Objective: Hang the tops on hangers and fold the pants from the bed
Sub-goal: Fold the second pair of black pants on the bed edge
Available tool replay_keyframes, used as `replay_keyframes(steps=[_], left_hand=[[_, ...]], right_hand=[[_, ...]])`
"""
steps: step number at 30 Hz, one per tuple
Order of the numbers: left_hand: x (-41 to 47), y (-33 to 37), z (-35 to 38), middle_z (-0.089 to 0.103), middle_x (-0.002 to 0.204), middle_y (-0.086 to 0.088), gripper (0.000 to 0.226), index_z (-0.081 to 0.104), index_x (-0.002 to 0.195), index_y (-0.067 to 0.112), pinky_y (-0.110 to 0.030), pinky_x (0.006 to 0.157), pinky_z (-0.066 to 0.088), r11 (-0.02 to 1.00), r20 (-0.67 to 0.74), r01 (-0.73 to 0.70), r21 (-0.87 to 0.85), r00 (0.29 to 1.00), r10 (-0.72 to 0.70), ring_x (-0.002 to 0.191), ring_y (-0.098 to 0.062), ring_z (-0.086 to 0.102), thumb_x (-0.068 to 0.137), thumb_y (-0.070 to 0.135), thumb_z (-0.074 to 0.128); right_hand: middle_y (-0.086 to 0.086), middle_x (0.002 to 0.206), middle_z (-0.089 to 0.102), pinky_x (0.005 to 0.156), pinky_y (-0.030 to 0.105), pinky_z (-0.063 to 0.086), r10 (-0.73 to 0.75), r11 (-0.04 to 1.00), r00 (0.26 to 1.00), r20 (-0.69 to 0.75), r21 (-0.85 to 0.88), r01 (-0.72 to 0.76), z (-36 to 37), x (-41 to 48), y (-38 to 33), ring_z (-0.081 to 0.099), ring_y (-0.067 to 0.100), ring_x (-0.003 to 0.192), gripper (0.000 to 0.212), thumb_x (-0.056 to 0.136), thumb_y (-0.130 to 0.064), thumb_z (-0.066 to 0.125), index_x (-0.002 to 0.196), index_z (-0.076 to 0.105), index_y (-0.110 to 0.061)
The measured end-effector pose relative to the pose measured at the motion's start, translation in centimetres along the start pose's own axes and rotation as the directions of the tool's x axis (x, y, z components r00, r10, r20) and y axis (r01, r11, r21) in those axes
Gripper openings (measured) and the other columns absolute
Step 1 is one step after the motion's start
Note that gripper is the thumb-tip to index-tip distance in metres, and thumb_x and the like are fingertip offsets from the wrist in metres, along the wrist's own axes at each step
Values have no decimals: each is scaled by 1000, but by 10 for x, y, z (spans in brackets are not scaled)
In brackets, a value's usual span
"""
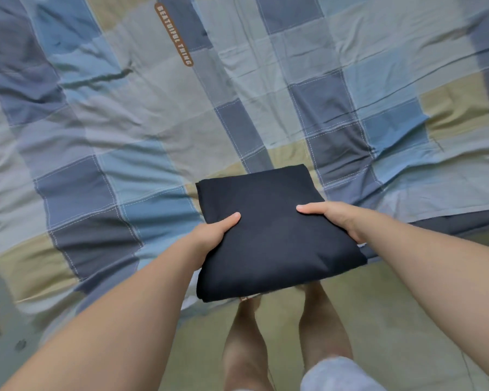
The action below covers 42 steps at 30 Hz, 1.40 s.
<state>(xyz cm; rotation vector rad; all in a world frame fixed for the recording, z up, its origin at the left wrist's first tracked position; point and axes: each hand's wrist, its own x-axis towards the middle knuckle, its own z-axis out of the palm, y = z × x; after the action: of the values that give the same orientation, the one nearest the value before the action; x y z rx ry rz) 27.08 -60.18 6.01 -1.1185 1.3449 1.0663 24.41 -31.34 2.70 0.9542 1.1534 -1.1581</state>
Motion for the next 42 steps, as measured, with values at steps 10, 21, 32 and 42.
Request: replay_keyframes(steps=[10, 21, 32, 42], left_hand=[[-117, -74, 19, 79, 97, -5, 56, 71, 111, 17, -32, 71, 58, 984, 135, 54, 171, 988, -78, 84, -22, 77, 77, 61, 76], [-245, -62, 79, 79, 91, -2, 60, 71, 109, 17, -31, 66, 59, 873, 217, -301, 384, 948, 232, 79, -22, 77, 68, 56, 87], [-340, -83, 220, 79, 85, 3, 45, 67, 107, 18, -24, 55, 58, 617, 476, -636, 464, 766, 431, 76, -17, 76, 75, 44, 86], [-401, -178, 401, 79, 99, -2, 50, 69, 116, 15, -35, 78, 62, 354, 723, -817, 455, 571, 388, 89, -21, 76, 76, 40, 86]], right_hand=[[11, 104, 77, 71, 35, 59, -26, 946, 998, -57, 321, 43, 34, -127, 149, 76, 28, 88, 41, 82, -32, 77, 116, 71, -11], [13, 109, 76, 77, 41, 60, -213, 675, 892, -399, 600, 429, 53, -276, 266, 75, 32, 92, 47, 79, -22, 82, 119, 62, -7], [11, 103, 77, 67, 35, 60, -272, 327, 676, -684, 595, 734, 28, -378, 398, 76, 30, 91, 31, 85, -19, 77, 113, 71, -8], [6, 108, 77, 80, 40, 57, -155, 82, 468, -870, 461, 884, -20, -434, 580, 75, 27, 98, 54, 64, -35, 85, 113, 73, -17]])
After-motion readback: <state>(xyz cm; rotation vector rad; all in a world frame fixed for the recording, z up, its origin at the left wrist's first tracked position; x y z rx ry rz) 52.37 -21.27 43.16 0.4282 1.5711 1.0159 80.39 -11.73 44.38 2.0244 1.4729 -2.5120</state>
